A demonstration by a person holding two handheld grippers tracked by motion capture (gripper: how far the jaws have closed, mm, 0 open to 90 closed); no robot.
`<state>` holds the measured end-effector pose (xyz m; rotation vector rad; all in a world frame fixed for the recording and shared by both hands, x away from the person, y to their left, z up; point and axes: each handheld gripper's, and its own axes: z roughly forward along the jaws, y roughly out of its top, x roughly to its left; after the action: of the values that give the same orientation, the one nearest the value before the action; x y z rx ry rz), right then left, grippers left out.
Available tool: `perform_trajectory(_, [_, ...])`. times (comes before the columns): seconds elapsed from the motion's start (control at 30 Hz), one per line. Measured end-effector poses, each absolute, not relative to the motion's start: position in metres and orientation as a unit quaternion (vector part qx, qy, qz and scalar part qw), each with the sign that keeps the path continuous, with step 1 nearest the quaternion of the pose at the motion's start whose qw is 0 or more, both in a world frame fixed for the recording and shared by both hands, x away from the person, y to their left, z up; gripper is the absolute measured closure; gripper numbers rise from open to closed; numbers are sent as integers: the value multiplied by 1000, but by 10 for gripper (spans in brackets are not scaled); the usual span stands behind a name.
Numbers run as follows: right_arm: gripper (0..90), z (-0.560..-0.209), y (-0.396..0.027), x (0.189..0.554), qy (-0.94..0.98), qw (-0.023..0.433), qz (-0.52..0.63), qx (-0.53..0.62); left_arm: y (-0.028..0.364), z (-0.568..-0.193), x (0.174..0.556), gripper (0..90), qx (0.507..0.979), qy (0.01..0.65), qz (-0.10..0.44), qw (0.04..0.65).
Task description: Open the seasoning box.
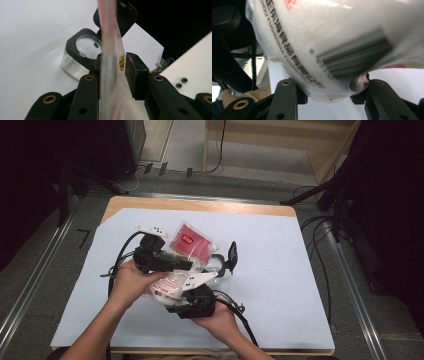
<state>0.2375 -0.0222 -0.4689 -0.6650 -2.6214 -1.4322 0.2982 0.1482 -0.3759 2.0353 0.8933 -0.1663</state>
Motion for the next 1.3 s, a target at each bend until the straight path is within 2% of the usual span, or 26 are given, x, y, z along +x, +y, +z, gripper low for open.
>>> perform_trajectory(0.13, [600, -468, -20, 236, -858, 32, -465, -217, 147, -374, 296, 771, 806, 383, -70, 445])
perform_trajectory(0.23, [579, -468, -19, 234, -859, 14, -464, -214, 147, -374, 296, 779, 788, 394, -99, 462])
perform_trajectory(0.37, [545, -466, -12, 231, -862, -10, -455, -222, 136, -372, 290, 778, 800, 394, -63, 449])
perform_trajectory(0.47, [596, -468, -12, 230, -865, -4, -445, -230, 129, -374, 289, 750, 810, 388, -60, 437])
perform_trajectory(0.6, [609, -471, -13, 231, -862, 15, -454, -224, 127, -375, 290, 659, 821, 379, -73, 421])
perform_trajectory(0.63, [609, -471, -13, 231, -862, 15, -454, -224, 127, -375, 290, 648, 821, 379, -73, 421])
perform_trajectory(0.67, [614, -471, -15, 233, -856, 34, -462, -232, 128, -374, 290, 637, 824, 381, -67, 415])
perform_trajectory(0.83, [620, -473, -19, 238, -851, 48, -470, -229, 138, -366, 291, 607, 822, 388, -71, 411])
perform_trajectory(0.87, [621, -472, -20, 238, -851, 49, -472, -225, 140, -366, 292, 612, 820, 391, -74, 412])
perform_trajectory(0.93, [622, -471, -20, 237, -849, 50, -478, -220, 143, -366, 293, 708, 821, 391, -72, 410])
perform_trajectory(1.0, [621, -470, -20, 236, -849, 41, -482, -212, 149, -367, 295, 783, 804, 403, -95, 427])
perform_trajectory(1.17, [603, -467, -19, 234, -850, 10, -482, -214, 153, -365, 295, 851, 786, 406, -92, 457])
perform_trajectory(1.3, [572, -466, -23, 236, -841, 4, -488, -232, 156, -362, 293, 884, 779, 403, -91, 471])
